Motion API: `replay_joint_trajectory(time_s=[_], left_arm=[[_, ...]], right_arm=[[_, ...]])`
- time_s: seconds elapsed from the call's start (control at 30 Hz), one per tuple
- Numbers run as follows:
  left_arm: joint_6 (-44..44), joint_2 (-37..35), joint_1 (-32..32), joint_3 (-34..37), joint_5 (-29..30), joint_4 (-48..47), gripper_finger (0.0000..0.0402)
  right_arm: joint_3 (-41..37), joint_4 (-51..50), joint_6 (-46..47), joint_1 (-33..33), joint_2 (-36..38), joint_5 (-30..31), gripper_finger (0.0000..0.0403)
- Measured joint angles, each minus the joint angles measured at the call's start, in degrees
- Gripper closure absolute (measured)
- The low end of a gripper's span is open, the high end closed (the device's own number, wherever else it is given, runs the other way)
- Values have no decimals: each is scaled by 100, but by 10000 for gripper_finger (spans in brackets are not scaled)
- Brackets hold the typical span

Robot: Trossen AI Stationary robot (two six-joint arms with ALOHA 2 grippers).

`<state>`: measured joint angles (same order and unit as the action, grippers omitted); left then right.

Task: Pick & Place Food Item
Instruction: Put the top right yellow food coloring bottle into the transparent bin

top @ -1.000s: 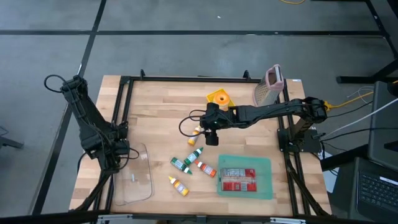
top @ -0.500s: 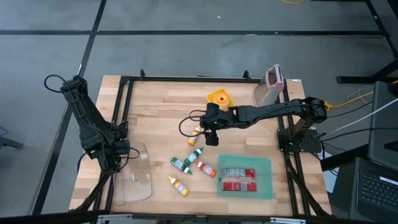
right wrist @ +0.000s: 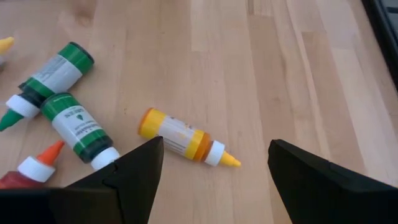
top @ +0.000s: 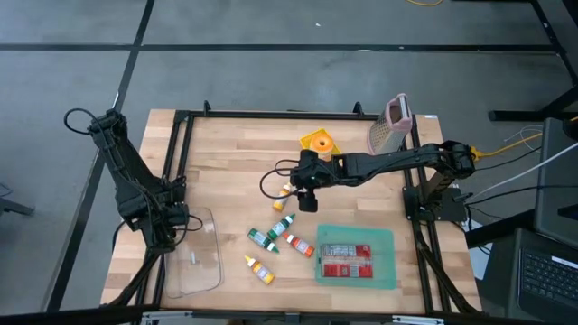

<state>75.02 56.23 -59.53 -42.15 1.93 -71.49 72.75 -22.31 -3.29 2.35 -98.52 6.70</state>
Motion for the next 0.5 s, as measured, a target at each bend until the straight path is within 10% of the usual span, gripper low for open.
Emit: replay_joint_trajectory(time_s=[0.5], left_arm=[[-21, 0, 0, 0, 75, -15, 248]], right_arm=[[0, 0, 9, 0, 0, -70, 117]])
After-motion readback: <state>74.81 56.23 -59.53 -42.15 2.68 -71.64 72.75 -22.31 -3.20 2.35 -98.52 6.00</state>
